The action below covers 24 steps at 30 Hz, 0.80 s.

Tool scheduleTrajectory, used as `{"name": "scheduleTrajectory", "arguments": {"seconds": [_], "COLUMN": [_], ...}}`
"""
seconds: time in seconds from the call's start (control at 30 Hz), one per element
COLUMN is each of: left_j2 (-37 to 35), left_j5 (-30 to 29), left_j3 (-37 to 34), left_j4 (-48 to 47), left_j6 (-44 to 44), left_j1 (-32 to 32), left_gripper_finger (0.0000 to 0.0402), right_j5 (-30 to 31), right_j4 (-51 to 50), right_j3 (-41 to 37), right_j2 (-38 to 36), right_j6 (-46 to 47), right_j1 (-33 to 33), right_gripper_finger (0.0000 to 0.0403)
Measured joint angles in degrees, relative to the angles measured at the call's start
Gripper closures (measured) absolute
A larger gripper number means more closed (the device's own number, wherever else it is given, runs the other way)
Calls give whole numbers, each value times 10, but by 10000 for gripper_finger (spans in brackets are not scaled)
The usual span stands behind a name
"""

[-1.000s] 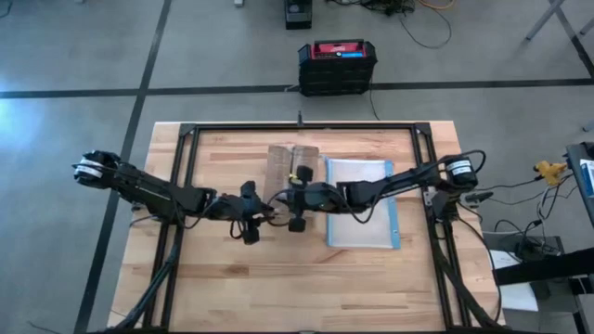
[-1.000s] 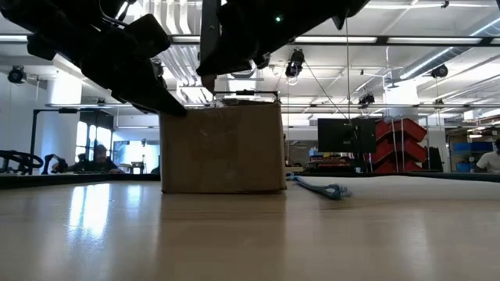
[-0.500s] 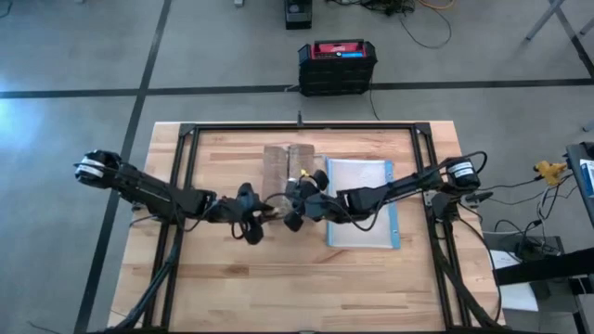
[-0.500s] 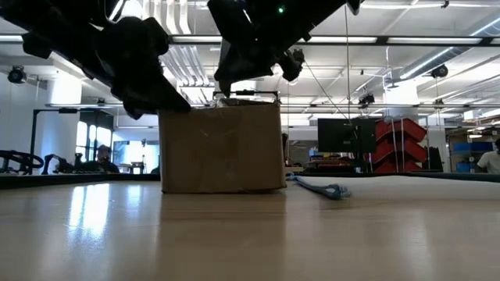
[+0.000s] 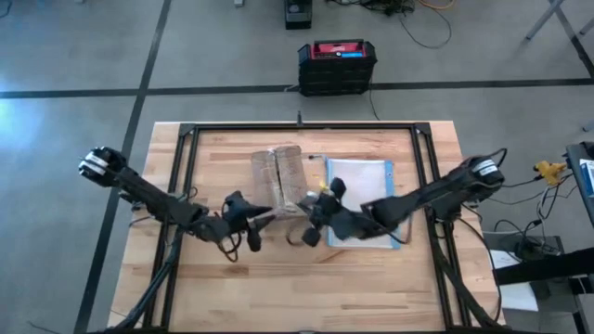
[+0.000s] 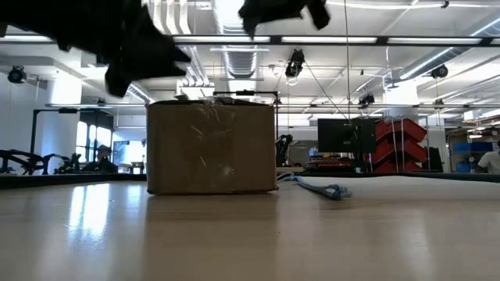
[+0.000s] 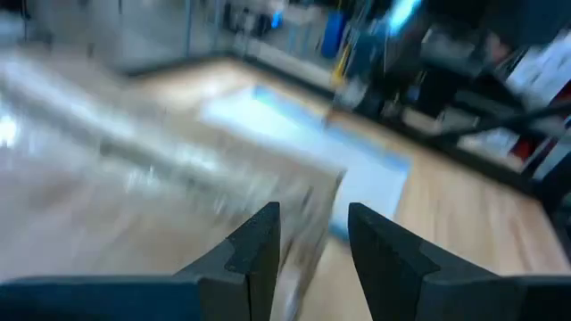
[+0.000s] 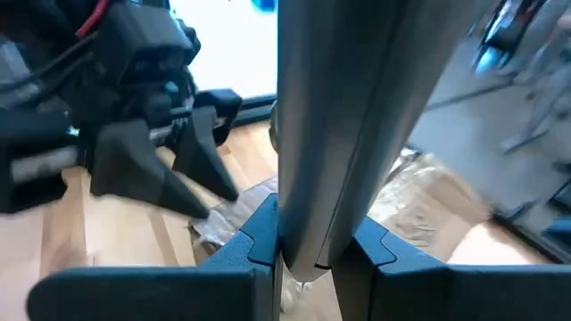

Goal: Unpack boxes
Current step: Open the cardboard box using the silver cutter

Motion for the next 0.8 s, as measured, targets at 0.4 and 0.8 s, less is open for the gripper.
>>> {"name": "scheduleTrajectory", "arguments": {"seconds": [0.4, 0.8], "left_j2": [-42, -39], "left_j5": [74, 468], "left_j3": [10, 77], "left_j4": [45, -222], "left_j6": [170, 233], "left_j1": [173, 662], "left_gripper_finger": [283, 283], "right_j5": [-93, -174], "right_j4": [7, 5], "right_j3": [-114, -130], "right_j2": [-11, 29], "right_j6": [138, 157], "right_j1": [32, 22], "right_gripper_finger": [361, 361]}}
